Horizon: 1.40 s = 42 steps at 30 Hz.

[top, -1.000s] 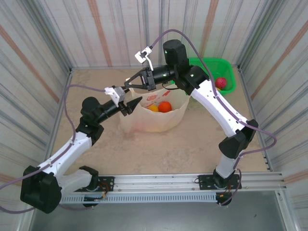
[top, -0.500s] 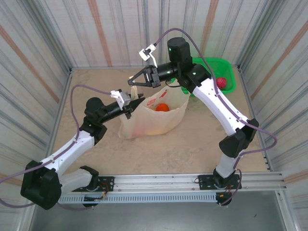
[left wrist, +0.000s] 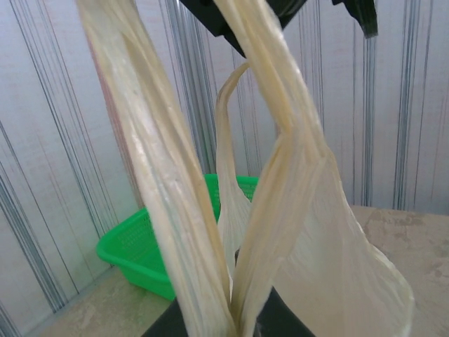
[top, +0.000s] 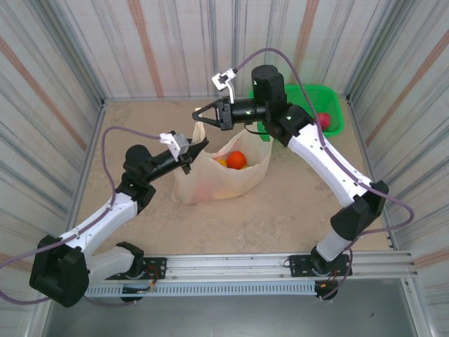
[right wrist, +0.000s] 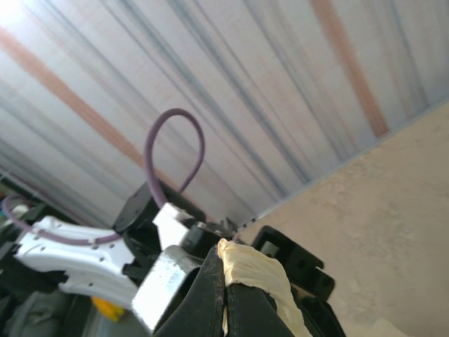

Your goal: Place the fake fruits into the plastic bag and tie a complex knot

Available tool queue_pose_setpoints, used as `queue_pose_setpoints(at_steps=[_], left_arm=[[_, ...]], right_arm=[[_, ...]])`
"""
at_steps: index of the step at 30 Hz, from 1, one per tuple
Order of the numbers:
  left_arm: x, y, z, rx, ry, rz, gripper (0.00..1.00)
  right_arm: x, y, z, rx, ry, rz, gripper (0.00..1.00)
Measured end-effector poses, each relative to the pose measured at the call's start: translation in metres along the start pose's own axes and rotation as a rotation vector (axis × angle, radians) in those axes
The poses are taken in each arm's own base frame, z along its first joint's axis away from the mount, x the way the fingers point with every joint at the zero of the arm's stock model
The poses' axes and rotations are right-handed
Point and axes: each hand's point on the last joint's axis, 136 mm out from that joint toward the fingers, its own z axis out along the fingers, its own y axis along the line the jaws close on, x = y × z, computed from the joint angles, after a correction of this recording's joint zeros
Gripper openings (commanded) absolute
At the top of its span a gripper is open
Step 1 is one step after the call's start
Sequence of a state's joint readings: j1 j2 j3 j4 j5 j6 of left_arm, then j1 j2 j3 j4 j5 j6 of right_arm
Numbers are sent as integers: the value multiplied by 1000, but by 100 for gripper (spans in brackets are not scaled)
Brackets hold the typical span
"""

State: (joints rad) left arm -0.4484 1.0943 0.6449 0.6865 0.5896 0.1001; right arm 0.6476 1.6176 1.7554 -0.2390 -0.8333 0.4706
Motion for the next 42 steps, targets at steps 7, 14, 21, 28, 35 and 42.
queue_pose_setpoints(at_steps=[7, 14, 21, 28, 35, 42], left_arm=[[0, 2, -1, -17, -12, 1, 4], [-1, 2, -1, -16, -20, 4, 0], [5, -4, 1, 28, 25, -8, 0], [5, 14, -4, 17, 69, -77, 0], [22, 50, -3, -20, 106, -176, 0], [29, 73, 4, -32, 124, -209, 0]], right_arm=[[3, -26, -21, 134, -149, 43, 0], [6, -44, -28, 195, -240, 104, 0], [5, -45, -30, 191, -260, 106, 39], [-23, -16, -57, 162, -236, -89, 53], [-20, 21, -123, 206, -272, -363, 72], [15, -9, -160, 368, -306, -495, 75]])
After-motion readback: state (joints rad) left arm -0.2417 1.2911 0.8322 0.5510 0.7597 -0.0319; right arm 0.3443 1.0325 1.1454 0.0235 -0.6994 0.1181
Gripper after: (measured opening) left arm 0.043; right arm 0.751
